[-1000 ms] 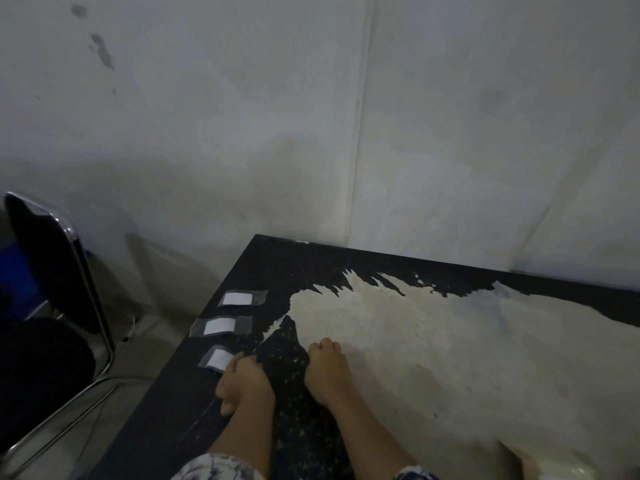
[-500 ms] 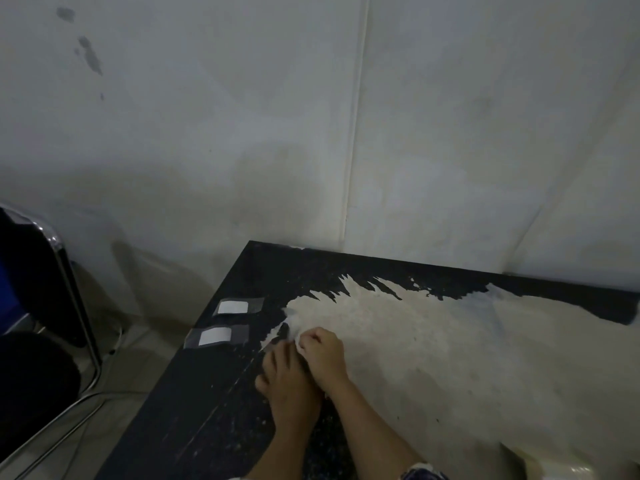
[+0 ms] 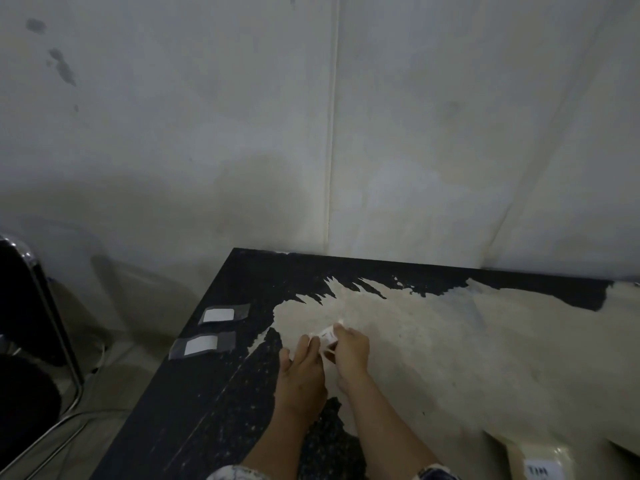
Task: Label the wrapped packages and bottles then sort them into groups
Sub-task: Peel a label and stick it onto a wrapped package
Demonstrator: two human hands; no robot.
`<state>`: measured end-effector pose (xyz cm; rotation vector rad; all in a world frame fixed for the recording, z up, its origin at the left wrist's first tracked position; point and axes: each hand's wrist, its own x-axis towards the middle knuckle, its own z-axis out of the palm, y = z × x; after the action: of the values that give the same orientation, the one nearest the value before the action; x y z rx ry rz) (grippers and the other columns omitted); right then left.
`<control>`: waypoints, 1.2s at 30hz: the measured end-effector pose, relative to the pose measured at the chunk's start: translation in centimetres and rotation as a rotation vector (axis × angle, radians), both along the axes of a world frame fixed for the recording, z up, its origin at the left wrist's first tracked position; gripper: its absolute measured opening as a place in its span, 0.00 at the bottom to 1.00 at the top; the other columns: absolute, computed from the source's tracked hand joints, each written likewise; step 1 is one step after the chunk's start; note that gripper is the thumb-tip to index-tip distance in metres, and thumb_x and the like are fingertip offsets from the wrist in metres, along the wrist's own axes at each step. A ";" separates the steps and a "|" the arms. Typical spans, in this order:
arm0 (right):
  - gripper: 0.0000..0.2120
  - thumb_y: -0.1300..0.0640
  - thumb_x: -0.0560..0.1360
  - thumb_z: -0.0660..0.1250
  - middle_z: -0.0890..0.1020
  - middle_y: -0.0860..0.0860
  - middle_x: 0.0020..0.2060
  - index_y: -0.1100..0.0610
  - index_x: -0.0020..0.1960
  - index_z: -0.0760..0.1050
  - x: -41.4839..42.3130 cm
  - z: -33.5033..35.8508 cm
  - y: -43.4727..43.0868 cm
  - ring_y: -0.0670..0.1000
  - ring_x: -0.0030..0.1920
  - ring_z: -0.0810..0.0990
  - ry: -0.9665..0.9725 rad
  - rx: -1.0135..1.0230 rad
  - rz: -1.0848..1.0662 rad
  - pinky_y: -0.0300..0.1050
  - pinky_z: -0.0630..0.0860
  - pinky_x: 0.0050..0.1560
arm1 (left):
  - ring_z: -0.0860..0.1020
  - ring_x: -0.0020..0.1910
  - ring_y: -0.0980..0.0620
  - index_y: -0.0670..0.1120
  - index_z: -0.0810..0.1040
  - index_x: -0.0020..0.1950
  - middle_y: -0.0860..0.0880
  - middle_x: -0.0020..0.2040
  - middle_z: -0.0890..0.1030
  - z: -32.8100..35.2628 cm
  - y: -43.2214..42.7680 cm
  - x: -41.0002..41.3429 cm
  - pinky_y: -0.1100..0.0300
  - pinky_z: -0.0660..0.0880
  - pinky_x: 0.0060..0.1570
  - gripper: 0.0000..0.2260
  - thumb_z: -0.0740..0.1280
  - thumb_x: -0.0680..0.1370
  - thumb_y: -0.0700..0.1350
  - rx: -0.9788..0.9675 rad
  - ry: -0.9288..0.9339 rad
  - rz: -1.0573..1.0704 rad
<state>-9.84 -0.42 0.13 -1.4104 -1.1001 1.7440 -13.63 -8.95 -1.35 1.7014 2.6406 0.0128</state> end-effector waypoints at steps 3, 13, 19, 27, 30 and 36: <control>0.06 0.58 0.79 0.62 0.78 0.58 0.45 0.60 0.50 0.76 1.2 0.5 0.8 0.56 0.44 0.78 0.080 -0.109 -0.082 0.46 0.79 0.43 | 0.50 0.74 0.51 0.47 0.77 0.58 0.52 0.73 0.58 0.6 -0.1 0.4 0.47 0.46 0.66 0.14 0.57 0.76 0.41 0.023 -0.029 0.049; 0.06 0.58 0.78 0.64 0.81 0.56 0.41 0.59 0.50 0.79 5.2 0.4 2.1 0.53 0.41 0.78 -0.012 0.002 0.117 0.46 0.77 0.43 | 0.74 0.57 0.45 0.44 0.65 0.67 0.46 0.59 0.72 2.3 3.6 1.7 0.53 0.73 0.55 0.26 0.70 0.74 0.51 0.678 -1.365 0.765; 0.06 0.59 0.77 0.65 0.83 0.58 0.44 0.59 0.50 0.80 7.9 -0.2 2.9 0.56 0.44 0.80 0.018 -0.017 0.068 0.48 0.77 0.43 | 0.78 0.37 0.48 0.41 0.76 0.41 0.40 0.43 0.80 1.4 4.8 3.8 0.58 0.78 0.38 0.05 0.66 0.75 0.33 0.640 -1.472 0.692; 0.05 0.66 0.74 0.68 0.82 0.58 0.37 0.61 0.40 0.79 16.0 0.3 7.8 0.53 0.36 0.78 0.127 -0.065 -0.127 0.42 0.74 0.35 | 0.77 0.40 0.46 0.38 0.76 0.47 0.41 0.43 0.80 2.2 8.8 8.8 0.54 0.78 0.44 0.07 0.70 0.72 0.31 0.595 -1.521 0.619; 0.05 0.67 0.74 0.68 0.82 0.58 0.36 0.61 0.39 0.78 19.5 0.6 10.1 0.53 0.35 0.78 0.111 -0.058 -0.155 0.42 0.74 0.34 | 0.76 0.37 0.47 0.39 0.76 0.46 0.40 0.41 0.79 2.5 11.3 11.8 0.57 0.75 0.38 0.08 0.70 0.71 0.30 0.630 -1.557 0.648; 0.05 0.65 0.74 0.67 0.82 0.57 0.36 0.60 0.40 0.79 27.0 1.3 15.6 0.52 0.36 0.78 0.101 -0.084 -0.132 0.42 0.74 0.37 | 0.77 0.36 0.48 0.39 0.77 0.43 0.40 0.39 0.80 2.3 16.6 19.0 0.59 0.74 0.38 0.05 0.70 0.71 0.31 0.677 -1.645 0.743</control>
<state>17.18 15.20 1.46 -1.3954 -0.8700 1.7636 5.42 7.64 0.96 0.0990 1.6191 1.5573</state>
